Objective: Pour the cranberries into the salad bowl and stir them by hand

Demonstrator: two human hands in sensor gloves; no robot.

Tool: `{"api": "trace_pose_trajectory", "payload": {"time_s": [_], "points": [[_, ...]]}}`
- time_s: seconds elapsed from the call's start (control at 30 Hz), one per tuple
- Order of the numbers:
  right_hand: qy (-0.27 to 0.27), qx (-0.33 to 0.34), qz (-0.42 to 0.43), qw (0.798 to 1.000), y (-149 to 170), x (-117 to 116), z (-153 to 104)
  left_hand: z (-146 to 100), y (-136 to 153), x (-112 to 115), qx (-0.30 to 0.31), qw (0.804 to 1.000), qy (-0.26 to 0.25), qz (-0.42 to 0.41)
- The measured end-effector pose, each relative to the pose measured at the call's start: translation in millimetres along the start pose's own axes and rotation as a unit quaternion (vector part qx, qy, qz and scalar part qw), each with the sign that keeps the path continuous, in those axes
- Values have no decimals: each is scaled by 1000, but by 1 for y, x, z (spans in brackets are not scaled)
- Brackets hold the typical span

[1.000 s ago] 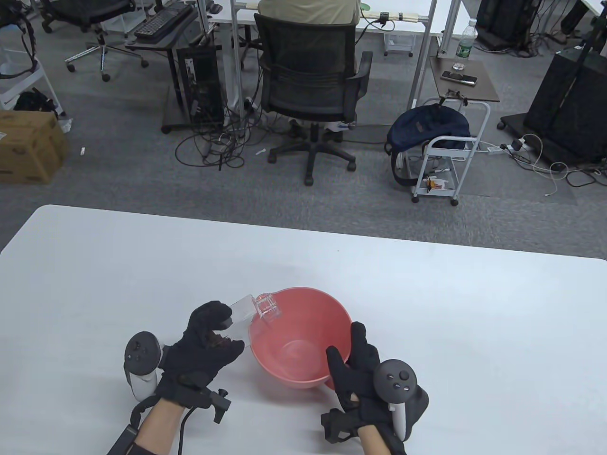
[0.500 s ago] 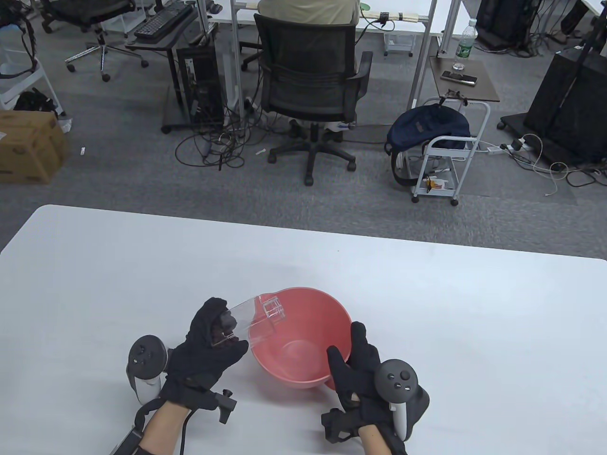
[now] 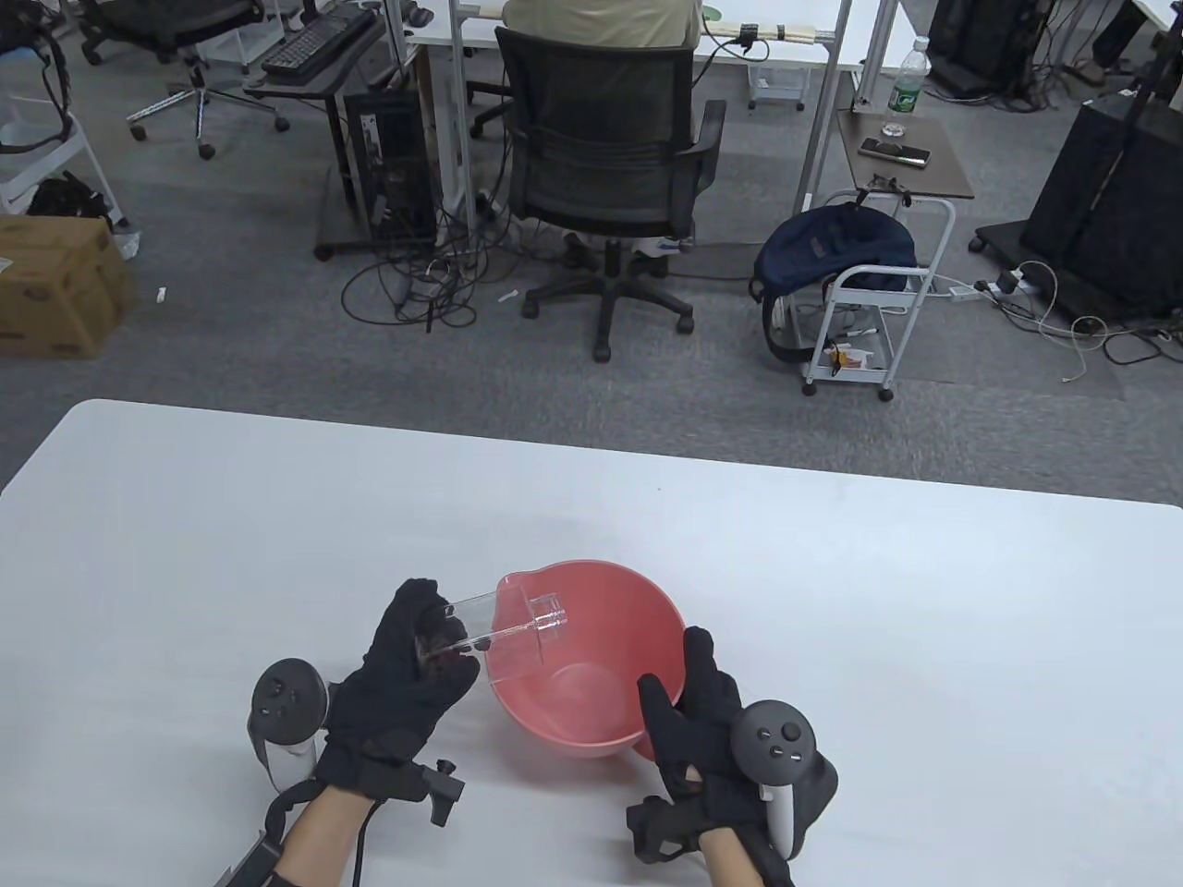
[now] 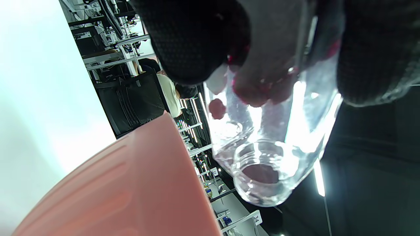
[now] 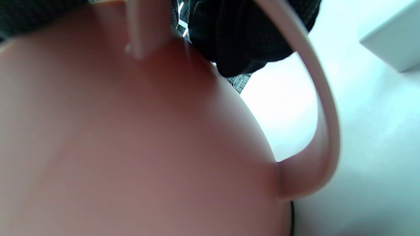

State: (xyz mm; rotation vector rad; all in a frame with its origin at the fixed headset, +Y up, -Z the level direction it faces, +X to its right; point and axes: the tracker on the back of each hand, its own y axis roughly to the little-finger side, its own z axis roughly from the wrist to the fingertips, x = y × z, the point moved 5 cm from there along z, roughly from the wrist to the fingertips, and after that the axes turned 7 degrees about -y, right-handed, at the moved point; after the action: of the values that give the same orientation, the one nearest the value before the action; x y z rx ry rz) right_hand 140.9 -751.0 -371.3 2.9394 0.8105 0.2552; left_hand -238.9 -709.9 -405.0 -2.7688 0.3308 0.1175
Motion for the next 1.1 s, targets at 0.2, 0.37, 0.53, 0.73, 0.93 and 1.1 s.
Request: {"api": "trace_pose_trajectory", "payload": {"time_s": [0.2, 0.37, 0.53, 0.73, 0.93, 1.1], "points": [[0, -1, 2, 1000, 1, 0, 0, 0, -1, 5, 2, 1000, 12, -4], [-2, -1, 2, 1000, 1, 0, 0, -1, -3, 4, 9, 1000, 11, 12], [-3, -1, 4, 1000, 1, 0, 0, 1, 2, 11, -17, 997, 40, -63], [-4, -2, 5, 1000, 2, 0, 1, 0, 2, 8, -24, 998, 23, -49], [-4, -2, 6, 1000, 2, 0, 1, 0, 2, 5, -20, 999, 14, -21], [-5, -2, 6, 1000, 2, 0, 1, -1, -3, 5, -9, 1000, 8, 12]]}}
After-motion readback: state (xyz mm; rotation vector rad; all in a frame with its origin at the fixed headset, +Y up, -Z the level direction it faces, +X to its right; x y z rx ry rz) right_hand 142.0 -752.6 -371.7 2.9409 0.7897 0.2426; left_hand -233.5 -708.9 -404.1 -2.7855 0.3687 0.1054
